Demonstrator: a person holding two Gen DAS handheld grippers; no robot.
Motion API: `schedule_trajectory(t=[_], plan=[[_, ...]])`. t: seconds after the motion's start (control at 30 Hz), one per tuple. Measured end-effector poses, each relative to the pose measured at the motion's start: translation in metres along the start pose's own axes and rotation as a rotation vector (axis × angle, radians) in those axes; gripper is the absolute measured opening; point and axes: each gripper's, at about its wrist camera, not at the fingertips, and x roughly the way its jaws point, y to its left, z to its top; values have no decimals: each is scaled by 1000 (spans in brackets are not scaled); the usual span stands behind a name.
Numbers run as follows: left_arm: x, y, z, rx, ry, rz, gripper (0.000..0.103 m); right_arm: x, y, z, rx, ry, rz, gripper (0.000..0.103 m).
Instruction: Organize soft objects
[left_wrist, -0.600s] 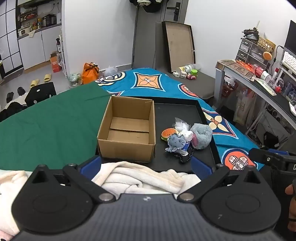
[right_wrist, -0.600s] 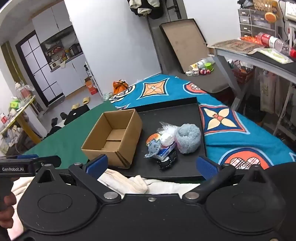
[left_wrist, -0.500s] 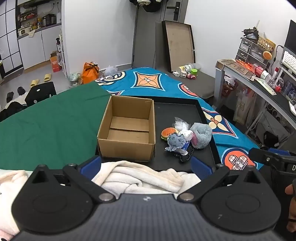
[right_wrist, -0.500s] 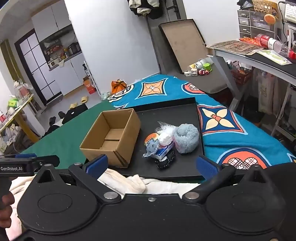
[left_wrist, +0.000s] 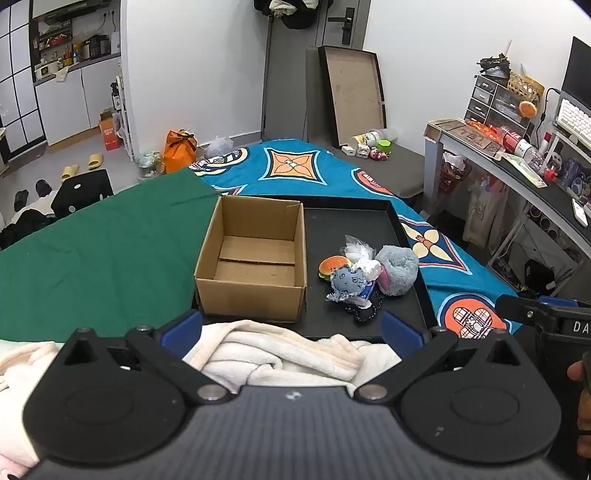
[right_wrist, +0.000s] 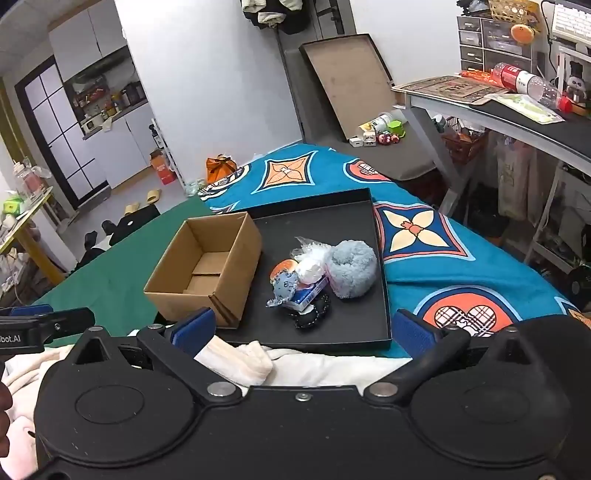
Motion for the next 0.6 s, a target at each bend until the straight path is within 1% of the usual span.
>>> schedule_trajectory(t=[0.6], plan=[[-2, 1, -3, 1, 12, -4, 103, -2, 5, 2, -23, 15, -9, 103]])
